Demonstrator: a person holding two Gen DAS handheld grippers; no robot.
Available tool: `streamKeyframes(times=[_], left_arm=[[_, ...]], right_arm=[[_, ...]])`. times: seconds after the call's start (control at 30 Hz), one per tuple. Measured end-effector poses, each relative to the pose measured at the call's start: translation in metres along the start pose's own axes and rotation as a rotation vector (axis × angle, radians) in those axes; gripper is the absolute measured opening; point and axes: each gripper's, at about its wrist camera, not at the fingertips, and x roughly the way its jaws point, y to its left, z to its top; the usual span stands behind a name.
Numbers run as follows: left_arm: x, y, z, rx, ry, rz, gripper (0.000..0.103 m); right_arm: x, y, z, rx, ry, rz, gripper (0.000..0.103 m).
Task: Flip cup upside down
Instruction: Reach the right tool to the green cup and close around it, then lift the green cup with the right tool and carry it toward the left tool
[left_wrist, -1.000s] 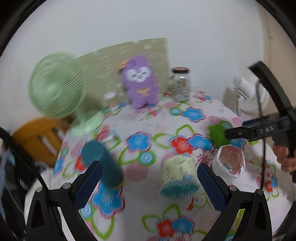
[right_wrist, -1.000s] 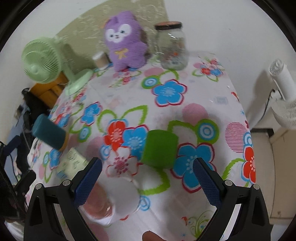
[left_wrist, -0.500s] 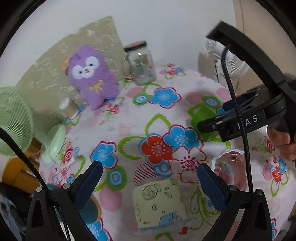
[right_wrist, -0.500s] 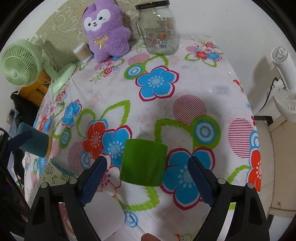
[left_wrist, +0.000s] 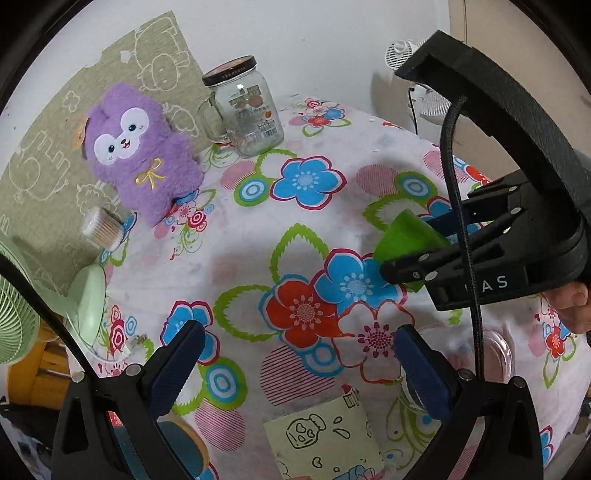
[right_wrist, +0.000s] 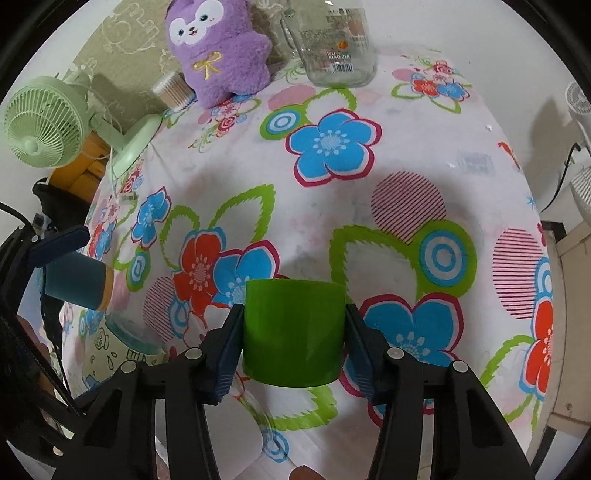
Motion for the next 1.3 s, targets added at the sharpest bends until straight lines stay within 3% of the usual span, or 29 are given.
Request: streamKeyframes(times=[0.33,0.77,1.1,1.3], left_arm=[[-0.025,-0.006,-0.014,0.02,-0.025,-0.007,0.103],[-0.065,0.003,-0.05,-0.066,-0.07,-0.032,0.103],[-0.092,0.009,-0.093,-0.102,-0.096,-0.037,0.103],[-0.112,0.006,-0.128,-0.144,-0.117,-0.048,0.103]], right_arm=[[-0.04,0.029,-0.006,-0.061,-0.078,0.008,0.055],[-0.07,0.067,-0.029,-0.105,-0.098,0.059,0.055],[-0.106,0.121,-0.066,-0.24,-0.149,0.067,0.055],[-0.107,0.153,-0.103,-0.331,-0.114,0.105,0.055]])
